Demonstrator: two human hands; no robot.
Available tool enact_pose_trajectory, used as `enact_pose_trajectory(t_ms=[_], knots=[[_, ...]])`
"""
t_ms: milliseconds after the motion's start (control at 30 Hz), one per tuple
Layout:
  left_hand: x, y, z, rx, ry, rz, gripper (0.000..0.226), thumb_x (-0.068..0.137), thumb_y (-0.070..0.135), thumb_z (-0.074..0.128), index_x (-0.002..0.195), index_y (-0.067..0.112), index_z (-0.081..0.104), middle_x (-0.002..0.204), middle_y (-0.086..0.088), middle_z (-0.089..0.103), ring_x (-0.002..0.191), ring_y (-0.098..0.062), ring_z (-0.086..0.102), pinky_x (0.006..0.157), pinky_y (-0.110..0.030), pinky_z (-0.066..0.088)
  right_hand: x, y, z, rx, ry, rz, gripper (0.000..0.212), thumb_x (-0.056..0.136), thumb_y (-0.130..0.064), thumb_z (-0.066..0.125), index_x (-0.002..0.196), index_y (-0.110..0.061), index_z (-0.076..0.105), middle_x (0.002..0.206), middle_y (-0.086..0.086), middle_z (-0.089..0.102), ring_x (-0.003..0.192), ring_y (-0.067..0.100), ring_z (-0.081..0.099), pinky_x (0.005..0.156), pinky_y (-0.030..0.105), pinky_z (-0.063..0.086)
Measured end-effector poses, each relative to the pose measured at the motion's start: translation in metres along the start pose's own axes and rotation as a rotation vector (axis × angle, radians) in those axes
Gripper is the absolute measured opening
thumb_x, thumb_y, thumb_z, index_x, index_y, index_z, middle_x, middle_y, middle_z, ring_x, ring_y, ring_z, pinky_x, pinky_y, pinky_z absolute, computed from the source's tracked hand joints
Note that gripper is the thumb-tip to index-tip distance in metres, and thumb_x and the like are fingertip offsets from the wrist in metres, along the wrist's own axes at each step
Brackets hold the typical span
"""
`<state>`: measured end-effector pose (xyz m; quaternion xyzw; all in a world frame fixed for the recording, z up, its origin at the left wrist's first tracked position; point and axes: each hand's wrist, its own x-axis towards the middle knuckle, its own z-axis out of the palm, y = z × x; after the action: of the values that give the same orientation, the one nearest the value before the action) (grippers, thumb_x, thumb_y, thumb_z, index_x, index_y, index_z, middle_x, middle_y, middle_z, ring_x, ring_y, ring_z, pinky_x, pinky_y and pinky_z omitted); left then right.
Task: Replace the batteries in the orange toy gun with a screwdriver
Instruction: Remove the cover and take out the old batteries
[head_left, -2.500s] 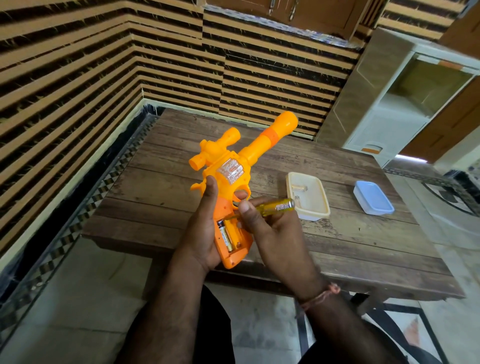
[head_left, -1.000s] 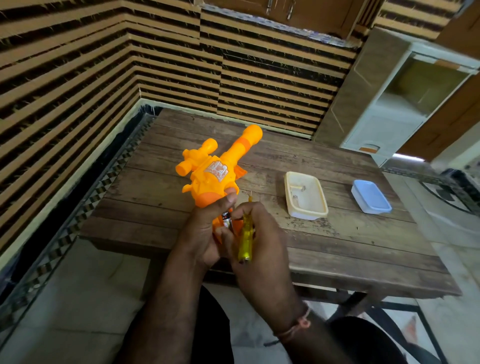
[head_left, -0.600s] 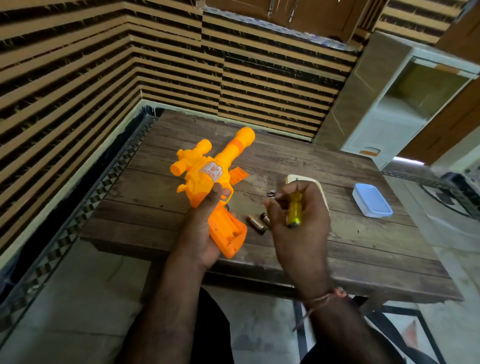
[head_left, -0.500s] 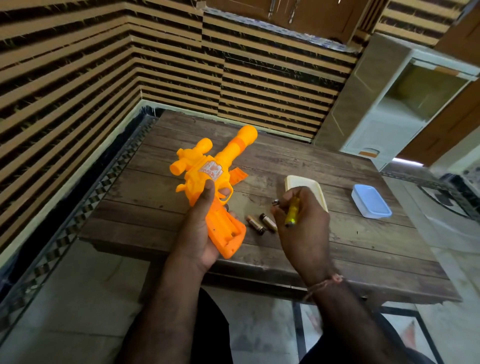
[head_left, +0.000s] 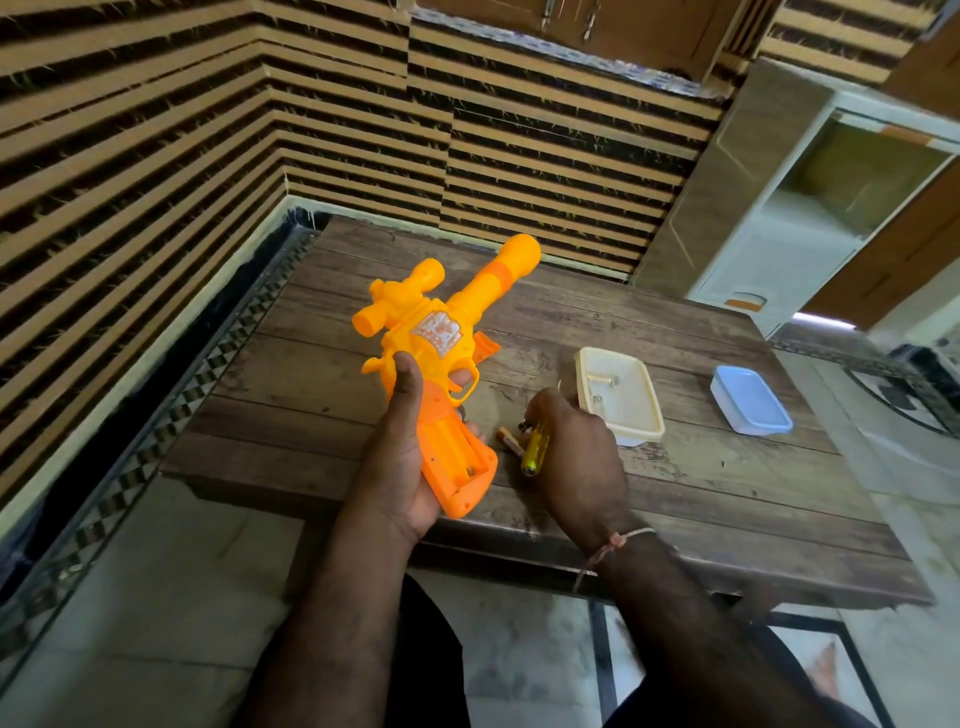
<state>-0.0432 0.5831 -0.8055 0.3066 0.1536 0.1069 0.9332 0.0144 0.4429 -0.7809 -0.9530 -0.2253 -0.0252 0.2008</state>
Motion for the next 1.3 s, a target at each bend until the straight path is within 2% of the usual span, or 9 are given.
enact_pose_trajectory(t_ms=[233,400,533,733,867,1000,1100,1200,1300], knots=[[0.000,0.000,-0.001,-0.001,-0.013,0.005,0.129,0.033,0.085,0.076,0.136,0.008,0.056,0.070,0.002,0.057,0.057,-0.011,0.055,0.054,-0.028,0.051,0.002,0.001,0.004,-0.017,-0.001,-0.026,0.035,0.073,-0.018,0.075,0.100,-0.025,0.053,0.092,0.007,0.070,0.085,0.027,0.065,0.073,0.040,0.054],[-0.002,0.000,-0.001,0.008,-0.027,-0.007,0.110,0.048,0.085,0.066,0.127,0.009,0.064,0.071,0.000,0.052,0.057,-0.009,0.054,0.053,-0.026,0.051,0.002,0.002,0.003,-0.043,0.010,-0.050,0.032,0.076,-0.016,0.073,0.101,-0.023,0.054,0.091,0.008,0.069,0.085,0.027,0.063,0.072,0.037,0.053],[-0.003,0.002,0.000,0.019,-0.037,-0.002,0.119,0.033,0.085,0.075,0.125,0.010,0.066,0.069,0.001,0.054,0.059,-0.010,0.056,0.055,-0.028,0.051,0.000,0.004,0.002,-0.027,0.009,-0.046,0.033,0.075,-0.015,0.074,0.099,-0.023,0.053,0.091,0.007,0.069,0.084,0.026,0.063,0.071,0.035,0.052],[-0.004,0.005,0.000,-0.008,-0.051,0.021,0.108,0.038,0.085,0.074,0.118,0.012,0.069,0.072,0.001,0.050,0.061,-0.011,0.052,0.057,-0.029,0.050,-0.010,0.006,-0.008,0.126,0.056,-0.020,0.034,0.072,-0.023,0.080,0.097,-0.023,0.057,0.089,0.001,0.069,0.083,0.023,0.063,0.069,0.033,0.050],[-0.004,0.006,0.000,-0.060,-0.040,0.060,0.112,0.040,0.081,0.077,0.127,0.013,0.060,0.072,-0.001,0.049,0.061,-0.012,0.054,0.058,-0.029,0.052,-0.018,0.004,-0.015,0.220,0.080,-0.042,0.034,0.073,-0.021,0.079,0.100,-0.020,0.059,0.088,-0.002,0.068,0.083,0.020,0.062,0.071,0.034,0.051],[-0.005,0.011,0.002,-0.115,0.004,0.166,0.081,0.053,0.073,0.073,0.110,0.016,0.066,0.071,0.001,0.056,0.061,-0.011,0.058,0.063,-0.028,0.054,-0.030,0.007,-0.020,0.389,0.111,-0.016,0.029,0.078,-0.027,0.060,0.106,-0.018,0.059,0.089,-0.014,0.062,0.081,0.002,0.058,0.073,0.025,0.049],[-0.008,0.015,0.005,-0.146,0.069,0.195,0.061,0.066,0.064,0.059,0.106,0.018,0.066,0.067,0.004,0.060,0.058,-0.010,0.061,0.061,-0.027,0.057,-0.031,0.010,-0.017,0.515,0.174,0.004,0.006,0.093,-0.017,0.058,0.098,-0.019,0.062,0.085,-0.012,0.066,0.081,0.001,0.062,0.072,0.026,0.053],[-0.010,0.017,0.006,-0.148,0.086,0.186,0.057,0.077,0.060,0.053,0.112,0.017,0.064,0.068,0.003,0.059,0.062,-0.012,0.061,0.064,-0.028,0.057,-0.031,0.006,-0.021,0.612,0.213,0.055,0.034,0.095,-0.041,0.054,0.081,-0.013,0.067,0.065,-0.001,0.066,0.061,0.008,0.062,0.059,0.029,0.050],[-0.011,0.016,0.005,-0.133,0.084,0.168,0.056,0.086,0.056,0.051,0.122,0.014,0.060,0.071,0.000,0.056,0.065,-0.013,0.061,0.068,-0.029,0.058,-0.034,0.001,-0.030,0.599,0.239,0.032,0.065,0.091,-0.062,0.045,0.073,-0.003,0.064,0.051,-0.001,0.053,0.049,0.012,0.049,0.051,0.032,0.041]])
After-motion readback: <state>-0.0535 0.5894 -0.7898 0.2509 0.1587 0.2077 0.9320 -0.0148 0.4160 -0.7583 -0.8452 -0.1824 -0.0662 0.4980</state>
